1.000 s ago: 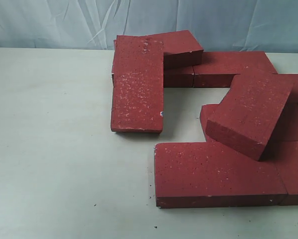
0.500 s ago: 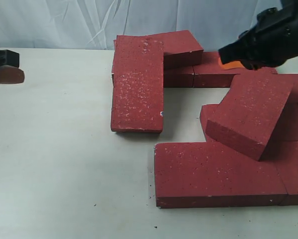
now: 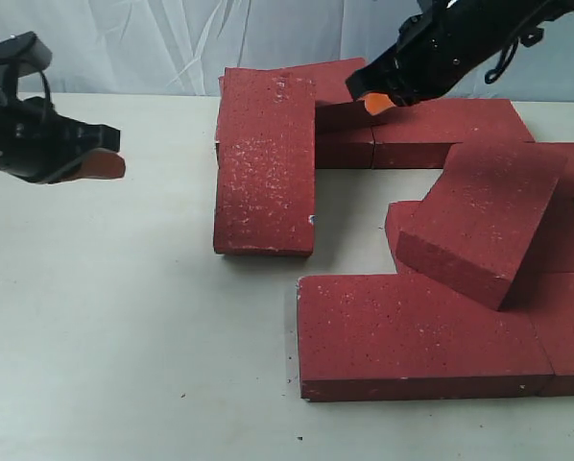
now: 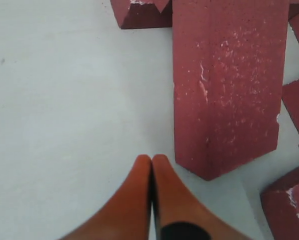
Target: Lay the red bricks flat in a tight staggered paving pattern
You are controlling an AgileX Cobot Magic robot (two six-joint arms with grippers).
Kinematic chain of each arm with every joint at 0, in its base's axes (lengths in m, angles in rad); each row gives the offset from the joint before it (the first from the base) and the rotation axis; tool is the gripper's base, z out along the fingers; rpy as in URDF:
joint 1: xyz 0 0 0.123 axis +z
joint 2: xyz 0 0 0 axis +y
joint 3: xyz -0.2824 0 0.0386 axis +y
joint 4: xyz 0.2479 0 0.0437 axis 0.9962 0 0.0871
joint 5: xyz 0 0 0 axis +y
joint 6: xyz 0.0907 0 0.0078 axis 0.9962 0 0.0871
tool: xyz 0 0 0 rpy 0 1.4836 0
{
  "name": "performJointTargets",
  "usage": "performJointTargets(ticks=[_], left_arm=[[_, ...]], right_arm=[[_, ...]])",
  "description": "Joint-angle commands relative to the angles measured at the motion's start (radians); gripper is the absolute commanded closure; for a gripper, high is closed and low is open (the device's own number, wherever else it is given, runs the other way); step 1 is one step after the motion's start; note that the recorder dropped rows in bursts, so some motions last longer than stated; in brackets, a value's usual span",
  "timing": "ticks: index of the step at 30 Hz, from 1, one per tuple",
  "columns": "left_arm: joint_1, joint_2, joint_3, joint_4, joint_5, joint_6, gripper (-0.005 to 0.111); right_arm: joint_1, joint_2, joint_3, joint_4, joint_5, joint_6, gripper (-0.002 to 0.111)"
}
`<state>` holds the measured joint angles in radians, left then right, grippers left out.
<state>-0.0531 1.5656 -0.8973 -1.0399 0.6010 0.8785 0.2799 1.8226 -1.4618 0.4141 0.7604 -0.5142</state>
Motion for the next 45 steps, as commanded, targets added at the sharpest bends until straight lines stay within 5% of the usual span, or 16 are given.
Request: performJointTargets(ticks=[1,12,20,33,45], left_arm=[[-0.083,0.089,-0.064,-0.026,-0.079,0.018,0.107],[-0.13,0.315,-0.175,-0.048,-0.1,0.021,0.107],[-0.208,0.393,-0.23,-0.048,-0.152,0.025,0.107],[-0.208,0.419,-0.234,-0.05,-0.154,0.027,0.107],[-0.271,0.419,-0.234,-0.039,0.023,0.025,0.107]], right_arm=[[0.001,0.11,-0.107,-0.057,-0.006,0.059,0.109],[0.04,0.339,-0.342,-0.083,-0.044,0.106,0.109],[0.04,0.368,-0.348,-0.074,-0.157,0.107,0.109],[0.053,0.422,-0.348,-0.031,-0.198,0.107,0.109],[0.153,0.416,-0.348,0.028,-0.269,0.051,0.109]])
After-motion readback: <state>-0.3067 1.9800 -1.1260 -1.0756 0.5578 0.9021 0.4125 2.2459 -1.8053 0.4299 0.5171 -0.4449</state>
